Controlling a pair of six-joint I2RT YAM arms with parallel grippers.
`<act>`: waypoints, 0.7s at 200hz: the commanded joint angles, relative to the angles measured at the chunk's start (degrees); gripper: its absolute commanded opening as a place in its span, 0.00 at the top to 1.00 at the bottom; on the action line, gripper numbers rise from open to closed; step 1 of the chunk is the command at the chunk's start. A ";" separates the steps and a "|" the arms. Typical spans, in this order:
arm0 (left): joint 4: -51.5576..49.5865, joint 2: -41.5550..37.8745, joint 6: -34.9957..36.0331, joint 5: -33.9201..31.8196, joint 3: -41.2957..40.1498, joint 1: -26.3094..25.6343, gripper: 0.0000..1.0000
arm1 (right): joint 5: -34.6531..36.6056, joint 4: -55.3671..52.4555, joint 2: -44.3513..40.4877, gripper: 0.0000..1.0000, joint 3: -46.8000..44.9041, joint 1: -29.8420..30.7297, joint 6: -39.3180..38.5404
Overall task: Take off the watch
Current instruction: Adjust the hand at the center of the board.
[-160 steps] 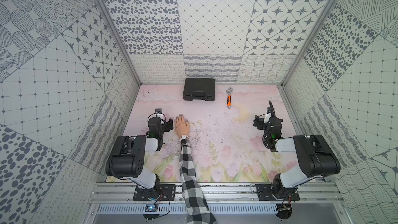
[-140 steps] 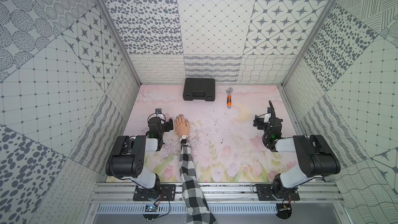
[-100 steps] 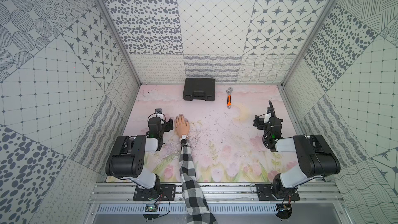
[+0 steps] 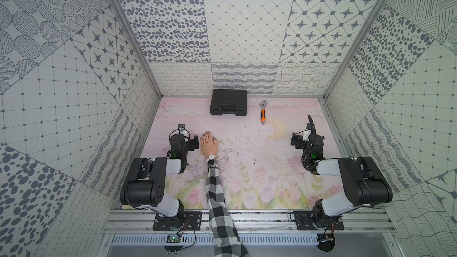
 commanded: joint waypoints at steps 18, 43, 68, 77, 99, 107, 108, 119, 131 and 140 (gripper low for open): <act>-26.70 -12.00 -6.78 -10.44 9.04 -3.42 0.02 | 1.26 -19.32 -15.71 0.02 4.84 1.38 9.24; -40.90 -15.66 -12.67 -14.82 14.02 -8.83 0.01 | 3.54 -30.08 -24.93 0.02 4.37 1.29 26.19; -56.12 -16.39 -24.29 -12.12 19.68 -9.75 0.02 | -4.35 -37.48 -32.43 0.02 4.07 0.33 27.16; -61.05 -15.75 -27.22 -10.31 21.74 -10.15 0.02 | -7.41 -41.32 -33.95 0.02 5.12 0.32 27.41; -69.42 -14.87 -33.43 -6.73 24.27 -12.14 0.01 | -15.36 -48.10 -34.83 0.02 7.05 0.73 26.73; -71.08 -15.02 -35.05 -6.03 24.51 -13.37 0.01 | -17.97 -50.08 -34.46 0.02 7.85 1.19 26.53; -71.32 -15.03 -35.22 -6.01 24.62 -13.58 0.01 | -18.29 -50.30 -34.50 0.02 8.29 1.24 26.57; -74.65 -15.26 -37.62 -6.01 25.37 -15.58 0.01 | -19.58 -53.00 -33.97 0.02 9.70 2.60 27.65; -78.44 -15.78 -39.85 -5.99 26.18 -17.80 0.02 | -20.20 -54.25 -33.42 0.02 10.16 5.07 28.54; -80.99 -16.63 -41.69 -5.99 26.36 -19.28 0.01 | -18.71 -55.01 -32.73 0.02 10.38 7.92 29.81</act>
